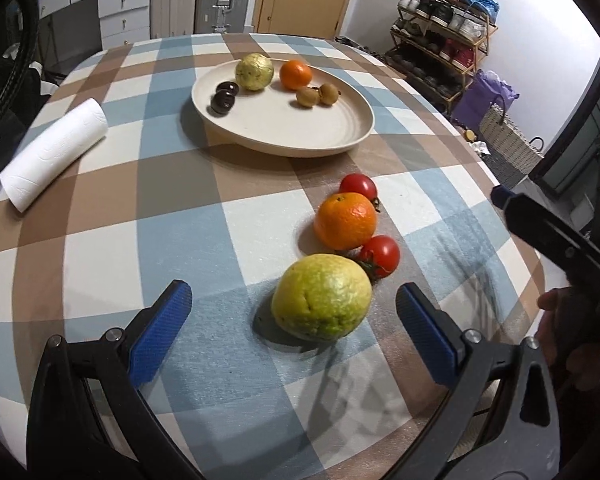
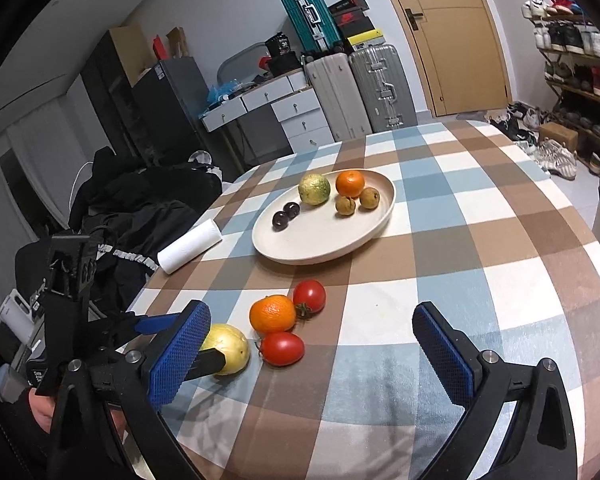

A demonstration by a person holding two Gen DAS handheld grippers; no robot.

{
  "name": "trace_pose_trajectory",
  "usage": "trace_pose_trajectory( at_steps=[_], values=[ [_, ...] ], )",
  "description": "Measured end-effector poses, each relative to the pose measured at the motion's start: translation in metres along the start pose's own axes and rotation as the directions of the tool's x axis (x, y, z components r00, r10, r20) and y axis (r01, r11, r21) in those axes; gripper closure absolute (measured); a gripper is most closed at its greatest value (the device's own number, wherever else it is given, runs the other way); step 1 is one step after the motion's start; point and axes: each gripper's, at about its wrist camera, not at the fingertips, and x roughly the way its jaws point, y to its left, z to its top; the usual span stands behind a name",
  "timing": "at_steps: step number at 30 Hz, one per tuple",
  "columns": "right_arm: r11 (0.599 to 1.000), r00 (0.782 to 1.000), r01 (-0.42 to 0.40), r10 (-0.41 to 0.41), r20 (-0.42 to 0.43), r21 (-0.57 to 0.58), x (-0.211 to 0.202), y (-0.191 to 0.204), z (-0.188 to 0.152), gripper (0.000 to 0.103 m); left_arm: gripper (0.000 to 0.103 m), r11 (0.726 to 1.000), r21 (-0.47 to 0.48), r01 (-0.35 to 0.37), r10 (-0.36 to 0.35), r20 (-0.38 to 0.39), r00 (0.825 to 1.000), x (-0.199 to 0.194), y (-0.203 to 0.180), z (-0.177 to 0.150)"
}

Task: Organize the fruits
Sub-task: 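Grasp the large yellow-green pomelo with the left tool and lift it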

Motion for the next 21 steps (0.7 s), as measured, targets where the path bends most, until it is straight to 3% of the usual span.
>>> trace_pose_trajectory(
  at_steps=[6, 11, 21],
  values=[
    [1.000, 1.000, 0.009, -0.009, -0.023, 0.014, 0.005, -0.003, -0.003, 0.000, 0.021, 0.998, -0.010, 0.065, -0.065, -0.017, 0.998, 0.003, 0.001, 0.000],
    [1.000, 1.000, 0.004, -0.003, -0.026, 0.029, 0.008, -0.006, -0.004, 0.000, 0.053, 0.993, -0.024, 0.112, -0.113, -0.028, 0.993, 0.005, 0.004, -0.003],
    [0.998, 0.999, 0.015, -0.012, -0.040, 0.061, 0.010, -0.011, -0.004, 0.000, 0.053, 0.986, -0.039, 0.165, -0.165, -0.016, 0.986, 0.003, 0.008, -0.005]
  ],
)
